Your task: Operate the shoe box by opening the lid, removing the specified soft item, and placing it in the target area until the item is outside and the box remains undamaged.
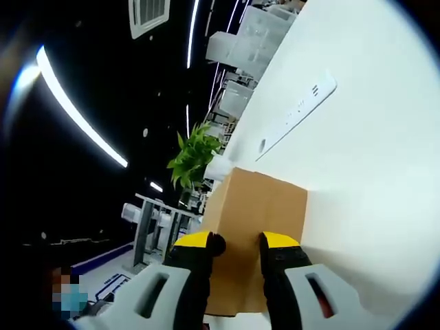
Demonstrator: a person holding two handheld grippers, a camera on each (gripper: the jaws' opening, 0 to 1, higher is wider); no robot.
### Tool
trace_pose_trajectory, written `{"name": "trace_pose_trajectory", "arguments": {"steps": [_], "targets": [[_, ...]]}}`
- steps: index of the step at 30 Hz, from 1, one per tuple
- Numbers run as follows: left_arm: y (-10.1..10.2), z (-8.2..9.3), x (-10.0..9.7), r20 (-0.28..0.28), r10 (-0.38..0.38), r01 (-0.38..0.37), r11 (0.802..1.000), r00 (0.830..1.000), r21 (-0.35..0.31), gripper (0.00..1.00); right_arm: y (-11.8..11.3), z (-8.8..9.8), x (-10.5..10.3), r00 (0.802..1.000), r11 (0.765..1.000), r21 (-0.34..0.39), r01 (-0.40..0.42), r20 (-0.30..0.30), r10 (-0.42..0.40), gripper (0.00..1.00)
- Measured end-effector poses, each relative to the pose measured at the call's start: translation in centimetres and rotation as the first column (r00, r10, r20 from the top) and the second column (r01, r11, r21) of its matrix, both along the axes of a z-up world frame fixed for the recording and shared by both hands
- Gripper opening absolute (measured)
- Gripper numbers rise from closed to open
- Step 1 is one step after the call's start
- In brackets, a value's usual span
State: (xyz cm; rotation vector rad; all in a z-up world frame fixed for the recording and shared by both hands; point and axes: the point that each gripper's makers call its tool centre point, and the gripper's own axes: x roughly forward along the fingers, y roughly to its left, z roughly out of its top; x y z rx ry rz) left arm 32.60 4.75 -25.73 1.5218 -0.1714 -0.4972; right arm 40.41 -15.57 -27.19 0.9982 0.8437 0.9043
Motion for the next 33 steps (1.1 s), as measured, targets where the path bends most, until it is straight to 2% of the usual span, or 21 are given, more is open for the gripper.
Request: {"name": "trace_pose_trajectory", "arguments": {"steps": [5, 9, 11, 17, 18, 19, 20, 21, 22, 33], "targets": [[0.0, 0.1, -0.1, 0.001, -0.006, 0.006, 1.0, 1.0, 0.006, 0.43, 0.3, 0.1, -0.4, 1.0, 1.0, -0.003, -0.001, -0.002, 0.001, 0.27], [-0.1, -0.2, -0.2, -0.007, -0.014, 0.014, 1.0, 1.0, 0.018, 0.38, 0.4, 0.1, -0.5, 1.0, 1.0, 0.001, 0.005, -0.001, -0.005, 0.27], [-0.1, -0.4, -0.3, 0.01, -0.025, 0.025, 0.998, 1.0, 0.049, 0.38, 0.5, 0.2, -0.7, 1.0, 1.0, -0.001, 0.004, 0.004, -0.004, 0.27], [-0.2, -0.3, -0.2, -0.003, -0.014, 0.014, 0.999, 1.0, 0.033, 0.36, 0.6, 0.2, -0.8, 1.0, 1.0, 0.001, 0.004, 0.011, -0.004, 0.27], [-0.2, -0.6, -0.2, -0.014, -0.014, 0.014, 0.999, 1.0, 0.042, 0.33, 0.3, 0.2, -0.6, 1.0, 1.0, 0.003, 0.004, 0.01, -0.004, 0.27], [-0.4, -1.4, -0.3, -0.049, -0.03, 0.034, 0.995, 0.998, 0.097, 0.3, 0.3, 0.1, -0.5, 1.0, 1.0, 0.004, 0.004, 0.01, -0.004, 0.27], [-0.3, -0.4, -0.2, 0.02, -0.029, 0.027, 0.997, 0.999, 0.077, 0.29, 0.3, 0.2, -0.6, 1.0, 1.0, 0.003, 0.004, 0.012, -0.004, 0.27], [-0.3, -1.0, -0.2, -0.004, -0.031, 0.031, 0.995, 1.0, 0.094, 0.3, 0.3, 0.2, -0.5, 1.0, 1.0, 0.003, 0.003, 0.012, -0.003, 0.27], [-0.4, -1.0, -0.2, -0.004, -0.036, 0.036, 0.994, 0.999, 0.1, 0.3, 0.2, 0.1, -0.4, 1.0, 1.0, 0.003, 0.002, 0.012, -0.002, 0.27], [-0.4, -0.9, -0.3, -0.003, -0.047, 0.047, 0.998, 0.999, 0.036, 0.29, 0.3, 0.1, -0.6, 1.0, 1.0, 0.018, 0.018, 0.008, -0.018, 0.27]]}}
